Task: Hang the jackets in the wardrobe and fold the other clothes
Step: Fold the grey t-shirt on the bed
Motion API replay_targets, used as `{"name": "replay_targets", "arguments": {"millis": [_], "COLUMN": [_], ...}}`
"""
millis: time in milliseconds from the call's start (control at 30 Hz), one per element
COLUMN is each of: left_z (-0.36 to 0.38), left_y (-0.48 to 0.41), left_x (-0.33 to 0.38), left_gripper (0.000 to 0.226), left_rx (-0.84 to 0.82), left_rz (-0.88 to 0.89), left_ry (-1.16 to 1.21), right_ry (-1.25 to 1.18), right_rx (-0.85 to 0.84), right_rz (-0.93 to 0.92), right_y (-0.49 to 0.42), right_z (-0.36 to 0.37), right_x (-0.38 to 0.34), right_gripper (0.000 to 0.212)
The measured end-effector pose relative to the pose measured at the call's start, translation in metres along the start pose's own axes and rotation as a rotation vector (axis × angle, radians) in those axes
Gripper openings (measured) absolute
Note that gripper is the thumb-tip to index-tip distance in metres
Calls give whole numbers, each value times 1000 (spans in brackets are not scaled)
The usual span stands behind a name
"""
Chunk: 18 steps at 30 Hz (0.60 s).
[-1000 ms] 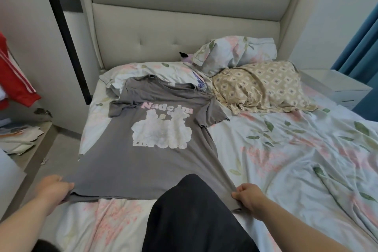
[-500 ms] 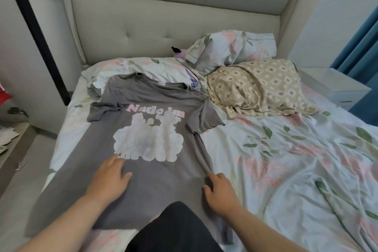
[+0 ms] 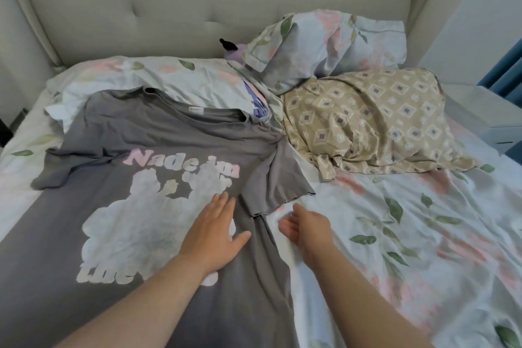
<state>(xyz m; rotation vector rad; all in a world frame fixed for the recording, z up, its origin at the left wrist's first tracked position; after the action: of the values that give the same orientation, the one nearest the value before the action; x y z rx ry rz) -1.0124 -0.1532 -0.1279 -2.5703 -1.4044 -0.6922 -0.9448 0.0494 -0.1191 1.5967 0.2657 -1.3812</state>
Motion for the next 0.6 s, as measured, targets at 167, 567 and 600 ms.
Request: {"name": "replay_targets", "arguments": {"millis": [167,567,600], "left_z": [11,13,12], "left_y": [2,-6,-6], "left_x": [3,4,6], "left_gripper": [79,75,76], "left_rx": [14,13,5], "left_rz": [20,4,7], "left_ry": [-219,-332,-349], "right_ry": [-391,-395,-446], "right_rx": [-55,59,78], "right_rz": [130,-360,-351], "right_y": [-47,-111,-116], "right_z": [31,-29,-34], "right_x": [-14,-49,-53], "right_gripper": [14,27,27]}}
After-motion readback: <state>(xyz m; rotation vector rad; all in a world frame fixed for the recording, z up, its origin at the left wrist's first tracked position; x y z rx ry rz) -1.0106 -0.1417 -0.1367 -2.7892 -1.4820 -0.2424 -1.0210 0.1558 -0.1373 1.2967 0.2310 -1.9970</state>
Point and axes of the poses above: each hand's wrist, its own y-axis away from the middle knuckle, its own z-axis out of the palm, x = y × z, the point moved 5 cm from there along -y, towards the middle knuckle, and after that the axes turned 6 degrees about -x, right-handed, at the moved point
